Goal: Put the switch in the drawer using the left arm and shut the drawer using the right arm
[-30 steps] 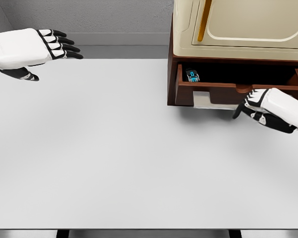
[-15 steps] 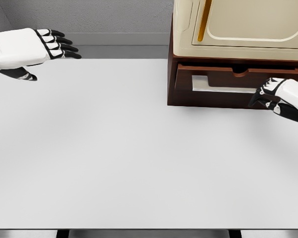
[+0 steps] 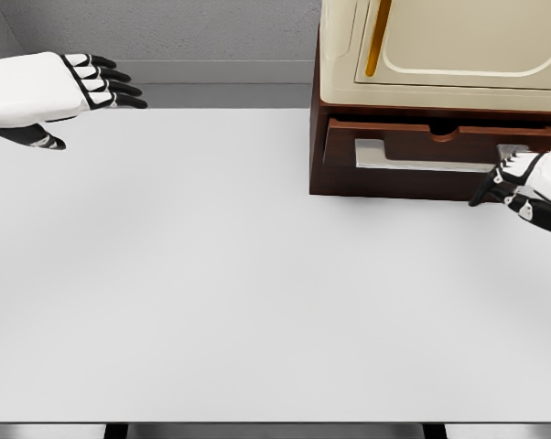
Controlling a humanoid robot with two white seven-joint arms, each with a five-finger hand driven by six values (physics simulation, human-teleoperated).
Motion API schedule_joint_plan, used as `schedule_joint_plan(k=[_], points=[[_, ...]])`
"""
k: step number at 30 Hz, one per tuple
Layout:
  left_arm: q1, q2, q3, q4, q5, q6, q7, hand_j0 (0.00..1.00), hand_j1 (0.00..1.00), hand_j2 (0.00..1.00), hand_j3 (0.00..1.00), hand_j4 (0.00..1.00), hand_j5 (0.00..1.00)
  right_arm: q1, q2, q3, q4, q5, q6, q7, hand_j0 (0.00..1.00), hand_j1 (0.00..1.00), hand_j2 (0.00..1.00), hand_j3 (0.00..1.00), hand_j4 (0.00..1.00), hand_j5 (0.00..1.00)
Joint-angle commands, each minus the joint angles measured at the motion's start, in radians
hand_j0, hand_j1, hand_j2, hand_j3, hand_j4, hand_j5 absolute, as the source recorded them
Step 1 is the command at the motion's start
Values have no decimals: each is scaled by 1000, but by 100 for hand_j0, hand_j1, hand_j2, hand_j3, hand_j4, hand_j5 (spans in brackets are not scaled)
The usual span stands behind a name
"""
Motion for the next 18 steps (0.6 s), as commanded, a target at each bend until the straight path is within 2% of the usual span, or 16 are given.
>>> schedule_joint_plan(k=[1, 7, 9, 13, 15, 18], points=[[0, 1, 1, 0, 5, 2, 1, 100, 100, 100, 100, 100, 100, 3, 1, 15, -4, 2, 2, 1, 39, 39, 39, 39, 39, 39], [0, 1, 1, 2, 5, 2, 1, 100, 100, 100, 100, 100, 100, 8, 19, 17, 10, 43, 2, 1, 39, 39, 39, 39, 39, 39], [0, 1, 1, 3, 5, 2, 1, 100, 100, 100, 100, 100, 100, -1, 31, 18, 45, 57, 2, 3, 39, 39, 39, 39, 39, 39], [0, 1, 1, 3, 5, 2, 1, 100, 100, 100, 100, 100, 100, -77, 62, 69, 125, 80, 2, 3, 40, 40, 40, 40, 40, 40], [0, 0, 1, 3, 4, 2, 1, 100, 100, 100, 100, 100, 100, -104, 68, 101, 141, 86, 2, 3, 40, 40, 40, 40, 40, 40], [2, 0, 1, 5, 4, 2, 1, 100, 100, 100, 100, 100, 100, -106, 70, 107, 141, 100, 2, 3, 40, 40, 40, 40, 40, 40]])
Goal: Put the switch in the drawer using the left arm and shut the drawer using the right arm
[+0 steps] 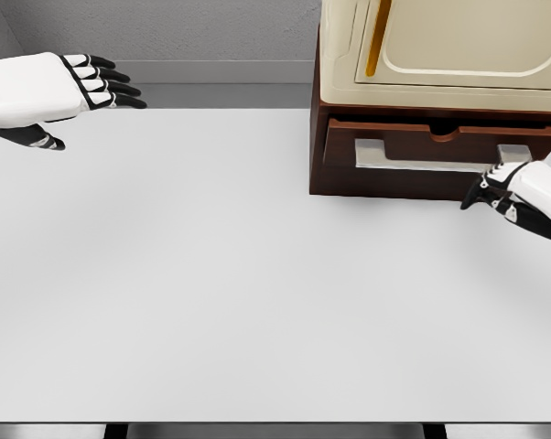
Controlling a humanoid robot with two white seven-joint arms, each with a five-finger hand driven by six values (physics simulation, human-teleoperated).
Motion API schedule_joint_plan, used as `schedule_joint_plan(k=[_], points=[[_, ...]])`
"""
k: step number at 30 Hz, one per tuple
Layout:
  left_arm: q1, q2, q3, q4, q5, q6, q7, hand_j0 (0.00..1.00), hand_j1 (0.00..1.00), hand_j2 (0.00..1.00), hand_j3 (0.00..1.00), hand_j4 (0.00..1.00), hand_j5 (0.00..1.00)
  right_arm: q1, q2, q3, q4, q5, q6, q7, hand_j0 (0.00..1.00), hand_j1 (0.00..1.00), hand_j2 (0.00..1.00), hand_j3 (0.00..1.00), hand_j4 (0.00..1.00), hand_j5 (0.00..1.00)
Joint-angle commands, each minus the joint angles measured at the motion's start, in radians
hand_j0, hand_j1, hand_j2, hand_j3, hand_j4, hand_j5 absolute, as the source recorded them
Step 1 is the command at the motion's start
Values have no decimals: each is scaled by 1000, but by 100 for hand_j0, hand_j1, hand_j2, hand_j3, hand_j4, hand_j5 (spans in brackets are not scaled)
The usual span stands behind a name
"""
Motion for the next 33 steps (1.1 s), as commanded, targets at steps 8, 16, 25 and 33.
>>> schedule_joint_plan(k=[8, 16, 25, 33], points=[[2, 2, 1, -1, 5, 2, 1, 100, 100, 100, 100, 100, 100, -84, 33, 75, 48, 30, 1, -1, 40, 40, 40, 40, 40, 40], [2, 2, 1, -1, 6, 2, 1, 100, 100, 100, 100, 100, 100, -110, 36, 82, 79, 34, 1, 1, 40, 40, 40, 40, 40, 40], [0, 3, 1, -1, 6, 2, 1, 100, 100, 100, 100, 100, 100, -204, 43, 159, 138, 34, 1, -1, 40, 40, 40, 40, 40, 40], [0, 3, 1, -1, 6, 2, 1, 100, 100, 100, 100, 100, 100, -179, 22, 144, 45, 36, 1, -1, 45, 45, 45, 45, 45, 45]])
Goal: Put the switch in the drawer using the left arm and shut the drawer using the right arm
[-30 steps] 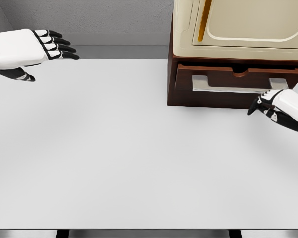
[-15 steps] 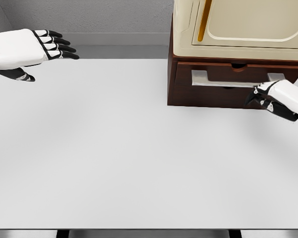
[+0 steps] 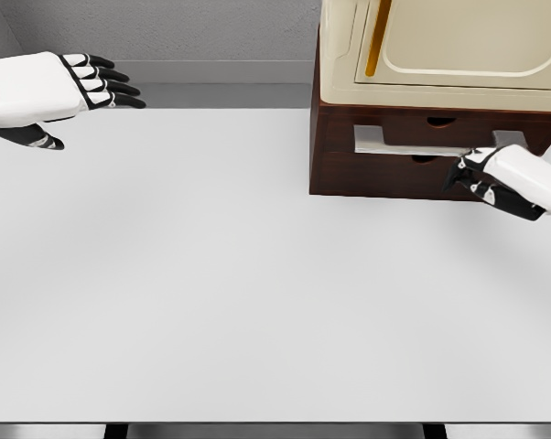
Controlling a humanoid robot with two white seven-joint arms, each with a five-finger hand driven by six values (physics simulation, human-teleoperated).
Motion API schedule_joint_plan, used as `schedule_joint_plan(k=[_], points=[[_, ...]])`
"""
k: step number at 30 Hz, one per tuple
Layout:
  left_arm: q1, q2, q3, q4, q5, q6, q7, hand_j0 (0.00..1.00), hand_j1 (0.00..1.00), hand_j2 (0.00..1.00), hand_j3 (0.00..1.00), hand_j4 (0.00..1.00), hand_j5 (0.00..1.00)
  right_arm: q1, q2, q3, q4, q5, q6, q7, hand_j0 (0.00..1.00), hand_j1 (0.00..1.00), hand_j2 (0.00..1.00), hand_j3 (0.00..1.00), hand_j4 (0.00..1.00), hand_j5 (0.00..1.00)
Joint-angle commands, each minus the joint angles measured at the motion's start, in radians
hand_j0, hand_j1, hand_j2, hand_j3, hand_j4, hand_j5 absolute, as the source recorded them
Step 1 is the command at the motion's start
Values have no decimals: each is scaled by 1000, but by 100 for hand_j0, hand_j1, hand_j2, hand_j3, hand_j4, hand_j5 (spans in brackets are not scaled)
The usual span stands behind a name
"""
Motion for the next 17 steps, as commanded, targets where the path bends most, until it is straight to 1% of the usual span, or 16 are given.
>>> schedule_joint_plan(k=[1, 3, 4, 5, 6, 7, 8, 10, 11, 12, 17], points=[[0, 2, 1, 2, 4, 2, 1, 100, 100, 100, 100, 100, 100, 3, -11, -11, -47, 17, -3, -7, 49, 49, 49, 49, 49, 49], [0, 2, 1, 2, 5, 2, 1, 100, 100, 100, 100, 100, 100, 54, -34, -70, -95, 17, -3, -7, 64, 64, 64, 64, 64, 64], [0, 2, 1, 2, 5, 2, 1, 100, 100, 100, 100, 100, 100, 90, -47, -103, -124, 17, -3, -7, 68, 68, 68, 68, 68, 68], [0, 1, 1, 2, 4, 2, 1, 100, 100, 100, 100, 100, 100, 118, -51, -134, -138, 15, -3, -7, 68, 68, 68, 68, 68, 68], [0, 2, 1, 2, 4, 2, 1, 100, 100, 100, 100, 100, 100, 143, -51, -169, -150, 14, -3, -7, 70, 70, 70, 70, 70, 70], [0, 2, 1, 0, 5, 2, 1, 100, 100, 100, 100, 100, 100, 164, -51, -200, -167, 15, -3, -7, 79, 79, 79, 79, 79, 79], [0, 4, 1, 0, 7, 2, 1, 100, 100, 100, 100, 100, 100, 189, -51, -225, -168, 15, -3, -7, 86, 86, 86, 86, 86, 86], [0, 20, 1, 0, 7, 2, 1, 100, 100, 100, 100, 100, 100, 222, -51, -254, -182, 17, -3, -6, 88, 88, 88, 88, 88, 88], [0, 30, 1, -1, 7, 2, 1, 100, 100, 100, 100, 100, 100, 268, -50, -291, -200, 18, -3, -4, 89, 89, 89, 89, 89, 89], [0, 33, 1, -1, 7, 2, 1, 100, 100, 100, 100, 100, 100, 282, -50, -304, -202, 18, -3, -4, 89, 89, 89, 89, 89, 89], [0, 40, 1, 0, 7, 2, 1, 100, 100, 100, 100, 100, 100, 287, -51, -306, -202, 17, -3, -4, 88, 88, 88, 88, 88, 88]])
